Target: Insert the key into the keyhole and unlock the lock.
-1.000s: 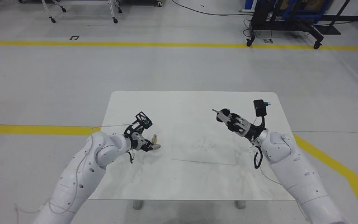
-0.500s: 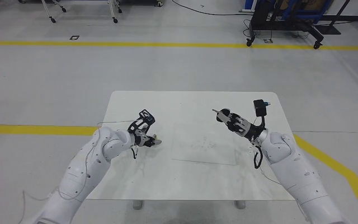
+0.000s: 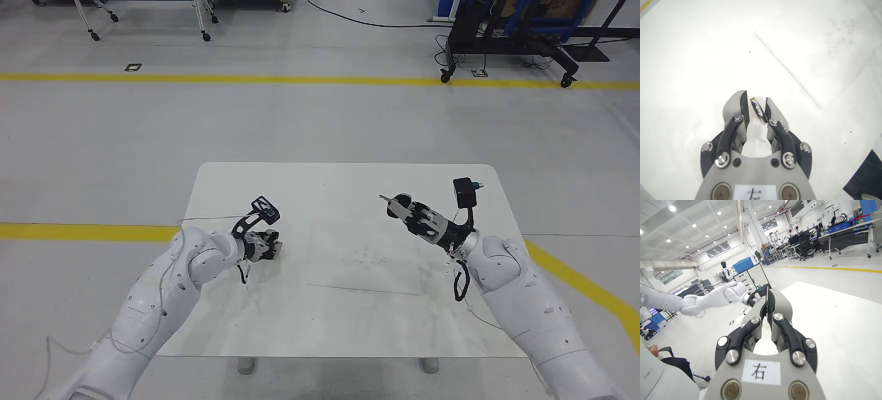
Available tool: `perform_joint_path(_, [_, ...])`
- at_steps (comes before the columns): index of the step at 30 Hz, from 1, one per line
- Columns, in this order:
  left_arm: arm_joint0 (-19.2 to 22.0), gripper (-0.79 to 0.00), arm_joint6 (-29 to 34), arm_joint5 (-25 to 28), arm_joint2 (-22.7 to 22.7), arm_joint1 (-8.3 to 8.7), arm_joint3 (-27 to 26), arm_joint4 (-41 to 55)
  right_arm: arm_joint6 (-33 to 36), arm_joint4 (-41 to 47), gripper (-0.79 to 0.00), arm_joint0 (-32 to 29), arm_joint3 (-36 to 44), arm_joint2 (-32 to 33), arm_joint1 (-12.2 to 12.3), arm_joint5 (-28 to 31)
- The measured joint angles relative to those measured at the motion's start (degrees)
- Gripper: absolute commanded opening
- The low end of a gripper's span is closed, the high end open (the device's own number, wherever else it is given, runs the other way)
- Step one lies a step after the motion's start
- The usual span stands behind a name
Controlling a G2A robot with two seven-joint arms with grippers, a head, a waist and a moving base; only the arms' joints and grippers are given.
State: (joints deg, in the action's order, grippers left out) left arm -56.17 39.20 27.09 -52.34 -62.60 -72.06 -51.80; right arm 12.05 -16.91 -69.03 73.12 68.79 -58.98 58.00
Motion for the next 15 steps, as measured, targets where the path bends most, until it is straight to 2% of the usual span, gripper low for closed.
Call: perform_joint_path(15, [0.0, -0.785, 0.3, -0.4, 0.2, -0.28, -0.4, -1.6, 0.0, 0.0, -0.785, 0.0, 0.0, 0.0, 0.0, 0.0])
